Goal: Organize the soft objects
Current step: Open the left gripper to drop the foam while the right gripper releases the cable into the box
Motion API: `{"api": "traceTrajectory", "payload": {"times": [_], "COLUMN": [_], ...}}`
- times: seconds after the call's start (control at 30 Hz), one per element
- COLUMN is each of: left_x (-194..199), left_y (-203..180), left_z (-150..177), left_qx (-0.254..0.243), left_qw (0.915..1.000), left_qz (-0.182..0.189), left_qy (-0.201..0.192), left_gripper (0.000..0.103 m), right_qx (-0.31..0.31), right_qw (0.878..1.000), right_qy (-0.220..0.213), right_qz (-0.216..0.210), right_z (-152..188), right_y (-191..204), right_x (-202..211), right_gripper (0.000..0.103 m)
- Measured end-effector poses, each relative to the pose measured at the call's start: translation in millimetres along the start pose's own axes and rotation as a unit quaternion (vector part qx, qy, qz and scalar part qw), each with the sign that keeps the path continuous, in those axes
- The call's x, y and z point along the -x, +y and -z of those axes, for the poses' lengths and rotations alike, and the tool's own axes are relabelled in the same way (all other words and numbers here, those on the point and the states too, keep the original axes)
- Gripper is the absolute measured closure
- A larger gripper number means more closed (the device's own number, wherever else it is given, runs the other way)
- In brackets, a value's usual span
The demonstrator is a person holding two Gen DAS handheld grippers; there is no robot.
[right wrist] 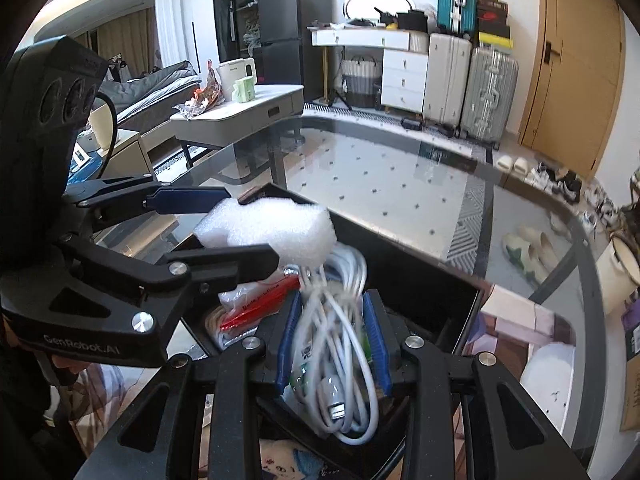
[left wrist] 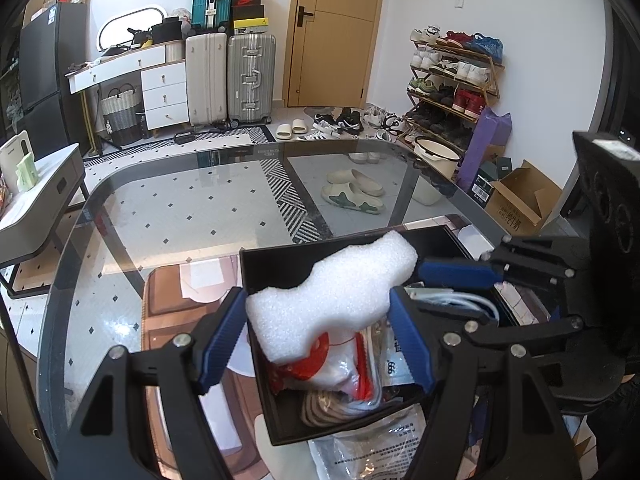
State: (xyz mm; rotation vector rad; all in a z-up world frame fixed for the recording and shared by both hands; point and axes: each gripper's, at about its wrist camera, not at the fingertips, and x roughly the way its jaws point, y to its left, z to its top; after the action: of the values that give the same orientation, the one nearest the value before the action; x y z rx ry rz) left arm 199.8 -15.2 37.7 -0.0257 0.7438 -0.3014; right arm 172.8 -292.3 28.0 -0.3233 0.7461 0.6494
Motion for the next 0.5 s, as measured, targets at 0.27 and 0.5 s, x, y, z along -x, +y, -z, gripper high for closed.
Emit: {"api": "traceTrajectory", "payload": {"times": [0.27,0.5], "left_x": [9,27], "left_y": [-1,-3], "left_z": [2,17], "left_qx": [-0.011,-0.02], "left_qw": [0.9999,0.9995], "left_qz": [0.006,-0.007], "left_qy": [-0.002,-0.024], "left_gripper": [0.018,0.007], "right_qx": [-0.006,-0.038], "right_qw": [0.999,0.997], "right_qy": [-0.02,-0.045], "right_qz": [0.029,0.052], "right_z": [14,39], "right_y": [-7,-8], "right_x": [30,64], "right_gripper": [0.047,0.003]}}
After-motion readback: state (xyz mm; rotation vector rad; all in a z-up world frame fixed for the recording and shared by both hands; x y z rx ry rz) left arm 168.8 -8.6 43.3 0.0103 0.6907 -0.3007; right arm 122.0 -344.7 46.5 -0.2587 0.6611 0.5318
